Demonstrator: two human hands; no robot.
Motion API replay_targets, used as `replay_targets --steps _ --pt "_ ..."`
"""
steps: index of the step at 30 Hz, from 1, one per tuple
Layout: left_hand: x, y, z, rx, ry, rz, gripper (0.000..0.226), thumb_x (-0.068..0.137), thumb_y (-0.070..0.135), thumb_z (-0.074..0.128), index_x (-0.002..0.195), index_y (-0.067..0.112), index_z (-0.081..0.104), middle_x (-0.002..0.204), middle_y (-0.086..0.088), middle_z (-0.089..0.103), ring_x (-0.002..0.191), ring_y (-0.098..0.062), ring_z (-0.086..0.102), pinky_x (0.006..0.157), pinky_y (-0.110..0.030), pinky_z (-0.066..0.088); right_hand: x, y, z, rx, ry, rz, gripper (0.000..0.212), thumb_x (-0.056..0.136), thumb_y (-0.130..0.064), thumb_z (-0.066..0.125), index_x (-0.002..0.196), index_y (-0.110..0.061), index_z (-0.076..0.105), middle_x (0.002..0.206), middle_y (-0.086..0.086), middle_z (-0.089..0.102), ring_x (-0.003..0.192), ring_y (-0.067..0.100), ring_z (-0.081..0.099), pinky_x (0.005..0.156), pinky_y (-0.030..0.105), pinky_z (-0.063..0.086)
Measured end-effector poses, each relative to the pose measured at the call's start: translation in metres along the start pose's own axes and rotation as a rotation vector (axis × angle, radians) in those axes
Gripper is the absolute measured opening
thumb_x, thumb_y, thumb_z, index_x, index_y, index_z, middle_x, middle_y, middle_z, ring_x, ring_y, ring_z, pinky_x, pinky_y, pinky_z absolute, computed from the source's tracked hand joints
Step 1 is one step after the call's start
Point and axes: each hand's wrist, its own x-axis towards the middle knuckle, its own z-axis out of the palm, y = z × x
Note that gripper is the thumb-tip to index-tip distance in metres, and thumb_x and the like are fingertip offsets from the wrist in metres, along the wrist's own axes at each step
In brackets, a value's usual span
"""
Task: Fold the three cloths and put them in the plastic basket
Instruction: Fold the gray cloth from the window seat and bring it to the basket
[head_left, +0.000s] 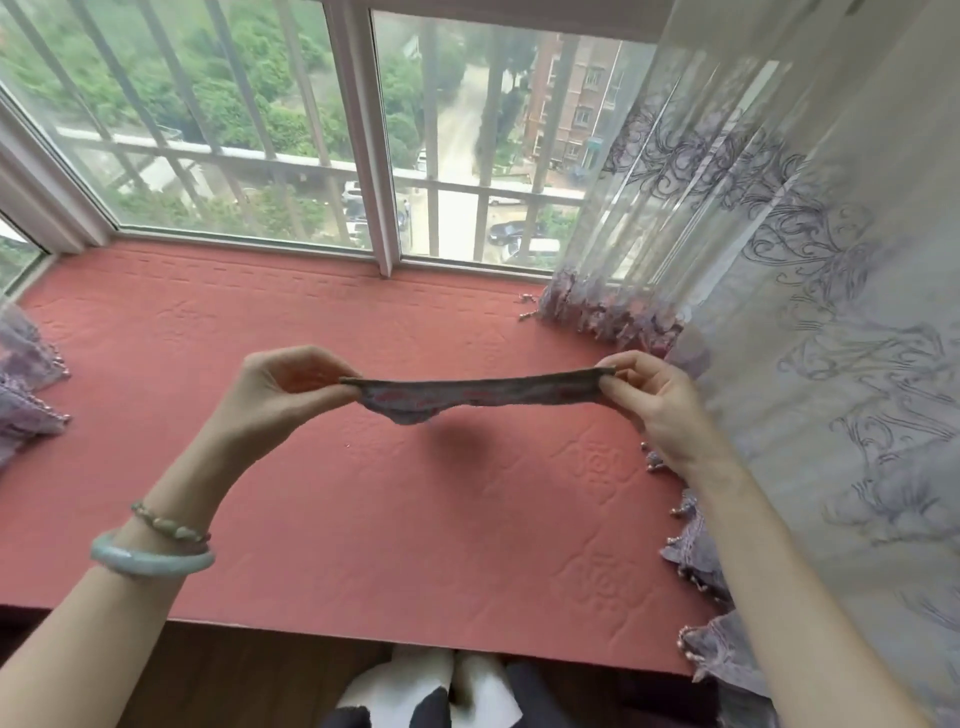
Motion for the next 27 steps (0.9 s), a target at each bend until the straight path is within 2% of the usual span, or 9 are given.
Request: replay_targets --steps 3,7,11,13,14,18,20,24,27 --pt "-0.04 -0.041 0.003 0.03 -0.141 -0.172 0.021 0.072 -0.005 0.073 0.071 0.016 0.074 0.068 0.004 0.072 0.064 -0.001 0.063 0.063 -0.011 0.049 -0.033 0.047 0.001 -0.095 -0.114 0.162 0.023 0.083 0.006 0.06 0.08 -0.016 0.065 0.065 -0.01 0.062 0.063 0.0 0.055 0.065 0.012 0.047" --pt "-0.082 -0.095 0.02 0.02 -0.253 -0.369 0.015 0.072 0.001 0.076 0.071 0.015 0.075 0.07 -0.004 0.072 0.065 -0.006 0.064 0.063 -0.015 0.05 -0.07 0.106 0.002 -0.143 -0.24 0.384 0.019 0.084 0.002 0.063 0.08 -0.017 0.067 0.072 -0.004 0.063 0.068 0.004 0.058 0.068 0.015 0.048" --pt "-0.101 -0.142 0.035 0.007 -0.259 -0.482 0.02 0.073 -0.003 0.075 0.069 0.016 0.073 0.067 0.0 0.072 0.063 -0.005 0.065 0.062 -0.014 0.049 -0.087 0.149 0.008 -0.151 -0.277 0.539 0.018 0.085 0.001 0.062 0.079 -0.016 0.067 0.076 0.004 0.063 0.076 0.016 0.057 0.078 0.033 0.049" --pt "-0.098 -0.164 0.041 0.014 -0.207 -0.513 0.019 0.074 -0.003 0.075 0.072 0.016 0.072 0.067 0.002 0.072 0.064 -0.004 0.065 0.063 -0.015 0.051 -0.083 0.166 0.014 -0.148 -0.227 0.58 0.015 0.085 0.001 0.062 0.081 -0.012 0.065 0.08 0.012 0.06 0.079 0.022 0.055 0.083 0.041 0.049" --pt "-0.094 -0.174 0.044 0.021 -0.171 -0.523 0.016 0.075 -0.001 0.075 0.073 0.015 0.072 0.067 0.003 0.072 0.064 -0.005 0.064 0.064 -0.016 0.051 -0.079 0.174 0.018 -0.144 -0.192 0.589 0.014 0.085 0.002 0.062 0.081 -0.011 0.064 0.079 0.012 0.059 0.079 0.023 0.055 0.082 0.04 0.05" --pt "-0.063 -0.216 0.058 0.032 -0.05 -0.527 0.01 0.078 0.005 0.074 0.079 0.014 0.072 0.071 -0.003 0.071 0.065 -0.014 0.059 0.063 -0.027 0.05 -0.046 0.208 0.035 -0.096 -0.016 0.594 0.011 0.086 0.004 0.059 0.084 -0.006 0.061 0.073 0.008 0.058 0.068 0.017 0.056 0.062 0.024 0.055" --pt "-0.043 -0.239 0.067 0.033 -0.005 -0.532 0.012 0.079 0.004 0.073 0.078 0.017 0.072 0.071 -0.005 0.07 0.064 -0.014 0.057 0.059 -0.023 0.049 -0.023 0.229 0.042 -0.13 0.071 0.55 0.013 0.086 0.004 0.059 0.085 -0.008 0.06 0.072 0.006 0.058 0.065 0.015 0.055 0.06 0.027 0.053" --pt "-0.007 -0.284 0.081 0.06 0.069 -0.526 0.026 0.077 0.001 0.072 0.071 0.026 0.07 0.064 0.005 0.068 0.056 -0.002 0.057 0.051 -0.015 0.048 0.023 0.279 0.055 -0.244 0.164 0.482 0.011 0.084 0.004 0.061 0.089 -0.005 0.062 0.072 0.007 0.056 0.069 0.017 0.051 0.065 0.034 0.046" --pt "0.019 -0.315 0.085 0.094 0.103 -0.503 0.025 0.076 0.004 0.074 0.072 0.028 0.069 0.066 0.005 0.069 0.055 0.0 0.058 0.05 -0.015 0.048 0.057 0.312 0.06 -0.315 0.195 0.44 0.01 0.082 0.004 0.063 0.088 -0.004 0.063 0.069 -0.004 0.056 0.064 0.007 0.051 0.064 0.024 0.045"
